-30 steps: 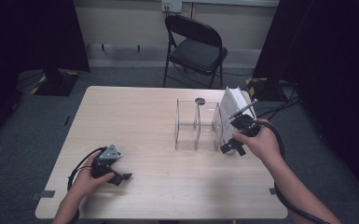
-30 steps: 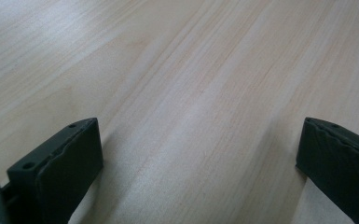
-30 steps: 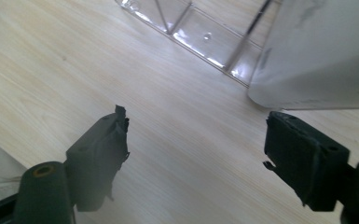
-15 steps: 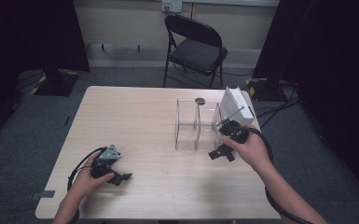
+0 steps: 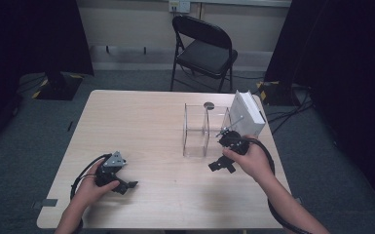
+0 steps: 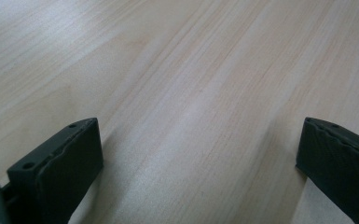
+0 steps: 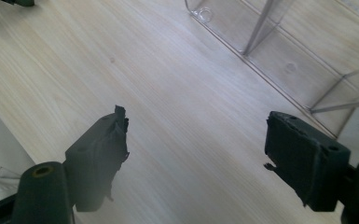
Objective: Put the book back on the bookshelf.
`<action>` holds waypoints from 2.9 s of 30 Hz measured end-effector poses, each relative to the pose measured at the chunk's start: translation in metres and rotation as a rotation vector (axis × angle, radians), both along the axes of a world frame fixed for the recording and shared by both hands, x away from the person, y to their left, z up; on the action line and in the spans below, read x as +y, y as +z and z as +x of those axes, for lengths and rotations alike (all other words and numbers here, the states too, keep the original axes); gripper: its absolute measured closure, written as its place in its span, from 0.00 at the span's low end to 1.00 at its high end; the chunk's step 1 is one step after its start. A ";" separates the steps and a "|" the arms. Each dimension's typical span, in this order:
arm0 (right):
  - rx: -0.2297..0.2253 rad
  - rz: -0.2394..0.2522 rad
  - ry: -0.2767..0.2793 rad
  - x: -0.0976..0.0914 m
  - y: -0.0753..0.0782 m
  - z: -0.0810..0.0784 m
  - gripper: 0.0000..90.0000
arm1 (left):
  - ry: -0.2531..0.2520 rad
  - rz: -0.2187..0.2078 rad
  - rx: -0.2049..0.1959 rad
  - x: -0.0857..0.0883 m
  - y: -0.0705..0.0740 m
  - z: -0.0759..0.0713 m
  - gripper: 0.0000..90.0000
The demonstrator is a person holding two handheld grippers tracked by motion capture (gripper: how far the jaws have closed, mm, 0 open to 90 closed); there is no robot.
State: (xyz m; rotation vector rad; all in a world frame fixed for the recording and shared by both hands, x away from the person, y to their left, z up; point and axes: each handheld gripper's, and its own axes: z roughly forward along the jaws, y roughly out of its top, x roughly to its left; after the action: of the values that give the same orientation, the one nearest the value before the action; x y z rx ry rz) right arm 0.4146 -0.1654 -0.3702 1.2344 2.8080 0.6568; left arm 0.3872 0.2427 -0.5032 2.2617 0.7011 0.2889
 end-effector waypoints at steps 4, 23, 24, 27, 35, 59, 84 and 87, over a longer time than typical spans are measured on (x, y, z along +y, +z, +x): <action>0.008 0.008 0.020 0.006 -0.007 -0.001 0.23 | 0.001 -0.002 0.000 0.000 0.000 0.000 0.00; 0.008 0.017 0.063 0.021 -0.024 -0.004 0.23 | 0.007 -0.011 0.002 -0.001 0.000 -0.001 0.00; 0.009 0.020 0.066 0.022 -0.025 -0.004 0.23 | 0.007 -0.010 0.001 -0.001 0.000 -0.001 0.00; 0.013 0.024 0.067 0.023 -0.027 -0.004 0.23 | 0.013 -0.019 0.003 -0.001 -0.001 -0.001 0.00; 0.017 0.059 0.075 0.029 -0.032 -0.004 0.23 | 0.012 -0.018 0.002 -0.001 -0.001 -0.001 0.00; 0.013 0.089 0.121 0.057 -0.057 -0.005 0.24 | 0.015 -0.019 0.003 -0.001 -0.001 -0.001 0.00; -0.022 0.039 0.182 0.083 -0.095 -0.009 0.24 | 0.017 -0.018 0.000 -0.001 -0.001 -0.001 0.00; -0.041 0.018 0.202 0.086 -0.099 -0.010 0.22 | 0.017 -0.019 0.003 -0.001 -0.001 -0.001 0.00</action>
State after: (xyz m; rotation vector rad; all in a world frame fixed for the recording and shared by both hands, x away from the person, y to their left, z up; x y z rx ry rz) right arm 0.4042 -0.0793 -0.4690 0.9344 2.9229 0.7074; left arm 0.3859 0.2416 -0.5040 2.2392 0.7225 0.2863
